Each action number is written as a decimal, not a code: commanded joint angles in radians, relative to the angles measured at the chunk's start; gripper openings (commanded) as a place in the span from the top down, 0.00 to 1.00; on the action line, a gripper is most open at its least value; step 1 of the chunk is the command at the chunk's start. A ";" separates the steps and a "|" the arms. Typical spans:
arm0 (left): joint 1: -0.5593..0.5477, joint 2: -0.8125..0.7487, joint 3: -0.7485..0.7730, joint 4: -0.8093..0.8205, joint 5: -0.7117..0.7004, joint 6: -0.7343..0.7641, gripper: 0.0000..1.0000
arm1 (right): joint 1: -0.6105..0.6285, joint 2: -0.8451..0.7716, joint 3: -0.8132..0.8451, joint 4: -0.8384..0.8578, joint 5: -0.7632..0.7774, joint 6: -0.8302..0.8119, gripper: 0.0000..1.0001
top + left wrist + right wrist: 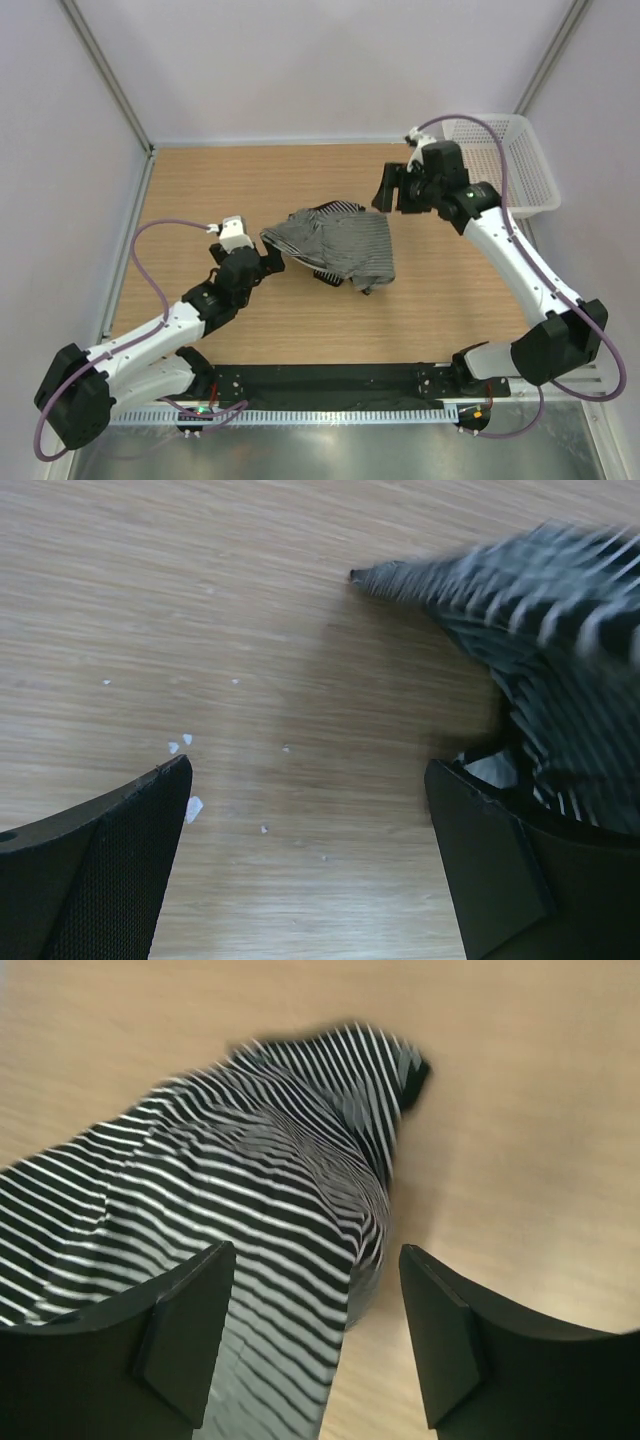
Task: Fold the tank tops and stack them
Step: Move the tank top to the center of the board, then flatten the tank top out
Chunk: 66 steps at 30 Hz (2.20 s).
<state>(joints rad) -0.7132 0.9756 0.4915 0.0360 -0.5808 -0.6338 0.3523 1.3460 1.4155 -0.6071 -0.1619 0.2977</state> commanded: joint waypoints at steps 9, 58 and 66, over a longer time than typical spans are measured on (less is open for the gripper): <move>0.001 0.041 0.047 -0.028 -0.038 -0.015 0.01 | 0.030 -0.013 -0.266 0.006 -0.036 0.037 0.41; 0.624 -0.008 -0.071 -0.099 0.436 -0.287 0.00 | 0.964 0.691 0.082 0.015 0.602 0.262 0.99; 0.607 0.145 -0.034 -0.016 0.631 -0.228 0.01 | 0.742 0.273 -0.068 -0.017 0.644 0.202 0.99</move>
<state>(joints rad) -0.0971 1.0763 0.4202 -0.0555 -0.0593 -0.9012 1.2087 1.8492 1.3811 -0.6144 0.4217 0.5289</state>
